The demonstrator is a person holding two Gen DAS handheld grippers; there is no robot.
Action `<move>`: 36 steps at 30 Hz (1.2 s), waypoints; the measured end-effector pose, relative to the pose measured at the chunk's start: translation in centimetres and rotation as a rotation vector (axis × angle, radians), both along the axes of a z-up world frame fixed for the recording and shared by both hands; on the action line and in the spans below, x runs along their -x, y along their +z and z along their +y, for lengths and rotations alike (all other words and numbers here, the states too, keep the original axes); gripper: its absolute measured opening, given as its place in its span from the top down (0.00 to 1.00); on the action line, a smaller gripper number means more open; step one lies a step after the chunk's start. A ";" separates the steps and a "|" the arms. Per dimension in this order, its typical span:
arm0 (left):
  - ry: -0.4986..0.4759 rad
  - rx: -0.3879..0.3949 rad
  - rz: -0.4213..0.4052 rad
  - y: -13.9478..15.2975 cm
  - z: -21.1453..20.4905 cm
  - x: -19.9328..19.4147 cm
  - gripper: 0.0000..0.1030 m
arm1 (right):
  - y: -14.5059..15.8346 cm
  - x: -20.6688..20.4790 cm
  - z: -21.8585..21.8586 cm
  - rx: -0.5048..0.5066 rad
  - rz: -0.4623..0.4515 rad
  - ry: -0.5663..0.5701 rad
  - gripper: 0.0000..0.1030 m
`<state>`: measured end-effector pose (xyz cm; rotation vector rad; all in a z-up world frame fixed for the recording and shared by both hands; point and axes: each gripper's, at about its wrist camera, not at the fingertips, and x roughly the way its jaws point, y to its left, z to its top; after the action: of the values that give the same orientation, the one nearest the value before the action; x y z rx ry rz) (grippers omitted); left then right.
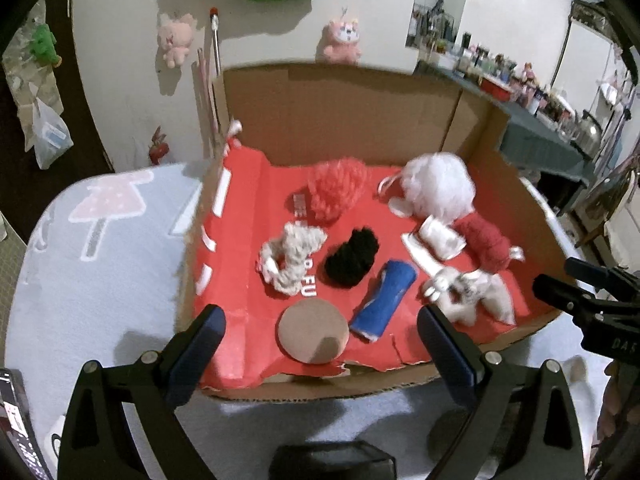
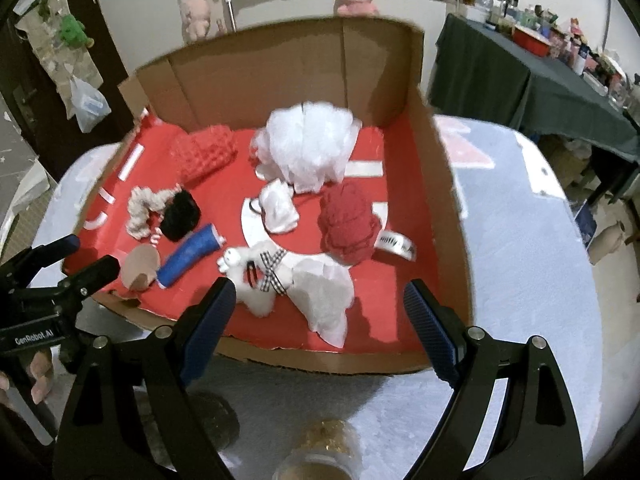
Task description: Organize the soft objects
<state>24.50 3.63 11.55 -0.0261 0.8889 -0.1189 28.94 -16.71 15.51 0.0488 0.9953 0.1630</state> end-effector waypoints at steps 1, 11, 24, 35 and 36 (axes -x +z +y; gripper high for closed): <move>-0.004 0.005 -0.017 0.6 -0.1 0.5 0.04 | 0.7 0.4 -0.1 -0.002 -0.017 0.000 0.16; -0.024 0.031 -0.181 4.3 -0.4 9.2 0.00 | 6.4 9.1 -0.2 -0.022 -0.216 0.049 0.15; 0.007 0.036 -0.239 -1.1 -1.3 18.4 0.00 | 1.7 19.5 0.0 -0.023 -0.308 0.022 0.07; 0.025 -0.007 -0.120 -7.6 -2.4 16.9 0.00 | -5.3 18.8 0.8 0.015 -0.230 0.014 0.07; 0.026 -0.008 -0.110 -8.0 -2.5 16.7 0.00 | -5.8 18.5 0.8 0.015 -0.218 0.013 0.07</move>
<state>7.83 1.17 3.54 -0.0238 0.7786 -0.0915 10.41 -15.88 9.70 0.0102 0.7795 0.1691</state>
